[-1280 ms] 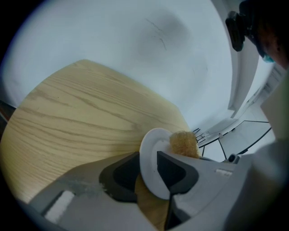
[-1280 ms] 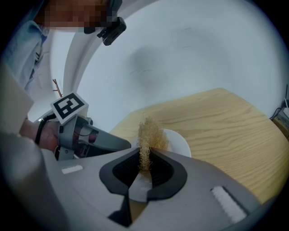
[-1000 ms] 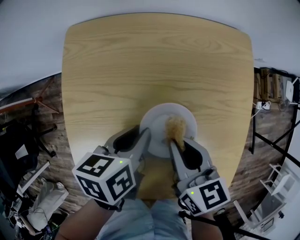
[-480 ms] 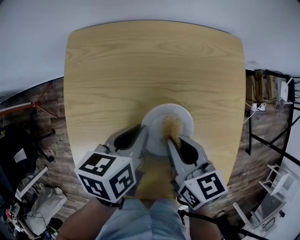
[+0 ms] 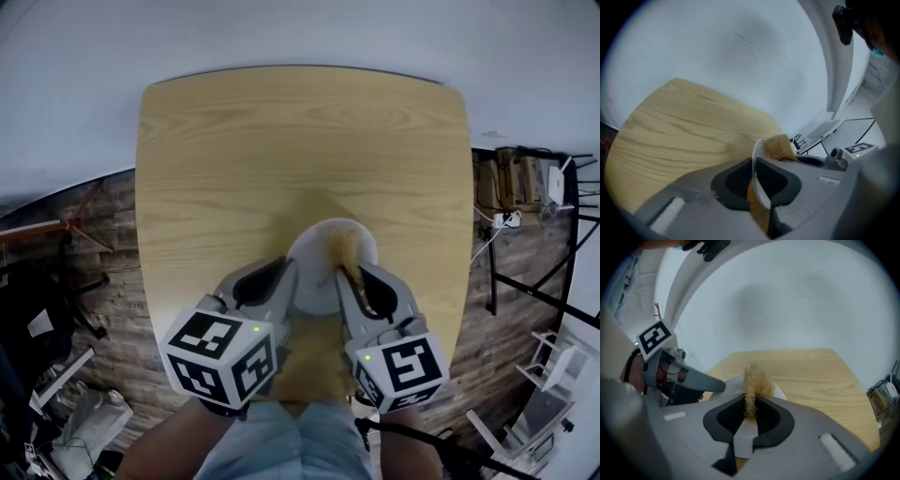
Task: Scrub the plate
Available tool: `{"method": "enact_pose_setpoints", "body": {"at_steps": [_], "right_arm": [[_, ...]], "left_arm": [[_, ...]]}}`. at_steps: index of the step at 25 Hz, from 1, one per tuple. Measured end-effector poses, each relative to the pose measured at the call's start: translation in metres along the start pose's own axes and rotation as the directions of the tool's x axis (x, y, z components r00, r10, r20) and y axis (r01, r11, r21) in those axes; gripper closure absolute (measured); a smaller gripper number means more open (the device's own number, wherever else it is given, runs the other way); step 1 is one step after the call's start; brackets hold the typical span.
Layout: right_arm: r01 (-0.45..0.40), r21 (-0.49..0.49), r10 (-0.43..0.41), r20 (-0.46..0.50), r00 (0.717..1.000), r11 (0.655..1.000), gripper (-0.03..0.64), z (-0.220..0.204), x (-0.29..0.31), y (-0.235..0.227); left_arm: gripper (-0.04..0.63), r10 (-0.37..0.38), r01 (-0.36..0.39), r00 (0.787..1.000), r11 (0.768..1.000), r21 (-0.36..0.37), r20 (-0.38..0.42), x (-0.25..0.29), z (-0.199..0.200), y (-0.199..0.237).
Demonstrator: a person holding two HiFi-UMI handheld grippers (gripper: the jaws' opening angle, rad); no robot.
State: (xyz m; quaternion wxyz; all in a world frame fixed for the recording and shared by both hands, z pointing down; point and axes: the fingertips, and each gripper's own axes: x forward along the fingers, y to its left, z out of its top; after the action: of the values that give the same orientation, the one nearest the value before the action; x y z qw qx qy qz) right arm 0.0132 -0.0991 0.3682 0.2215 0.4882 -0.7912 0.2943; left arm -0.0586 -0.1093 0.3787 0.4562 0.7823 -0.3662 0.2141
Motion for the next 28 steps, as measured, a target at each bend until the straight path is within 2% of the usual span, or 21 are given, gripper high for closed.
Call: {"method": "enact_pose_setpoints", "body": {"at_steps": [3, 5, 7, 14, 21, 28], "right_arm": [[-0.015, -0.087, 0.012, -0.035, 0.999, 0.996, 0.574, 0.004, 0.008, 0.013], [-0.032, -0.14, 0.025, -0.055, 0.998, 0.99, 0.574, 0.006, 0.012, 0.022], [-0.045, -0.176, 0.034, -0.065, 0.997, 0.983, 0.575, 0.005, 0.013, 0.027], [-0.104, -0.211, 0.09, -0.077, 0.993, 0.972, 0.576, -0.006, 0.008, 0.039], [-0.14, -0.141, 0.132, -0.065, 0.989, 0.98, 0.575, -0.02, 0.001, 0.049], [-0.157, -0.083, 0.154, -0.045, 0.987, 0.984, 0.577, -0.035, -0.009, 0.06]], "left_arm": [[0.543, -0.032, 0.031, 0.999, 0.998, 0.057, 0.005, -0.002, 0.002, -0.01], [0.543, -0.046, 0.046, 0.999, 0.997, 0.068, 0.011, -0.002, 0.002, -0.014], [0.543, -0.052, 0.051, 0.998, 0.997, 0.062, 0.019, -0.001, 0.002, -0.014], [0.548, -0.057, 0.057, 0.998, 0.998, 0.001, 0.037, -0.001, 0.002, -0.012], [0.549, -0.047, 0.048, 0.998, 0.999, -0.026, 0.049, -0.002, 0.001, -0.01], [0.549, -0.034, 0.035, 0.998, 0.999, -0.022, 0.052, -0.008, -0.007, -0.009]]}}
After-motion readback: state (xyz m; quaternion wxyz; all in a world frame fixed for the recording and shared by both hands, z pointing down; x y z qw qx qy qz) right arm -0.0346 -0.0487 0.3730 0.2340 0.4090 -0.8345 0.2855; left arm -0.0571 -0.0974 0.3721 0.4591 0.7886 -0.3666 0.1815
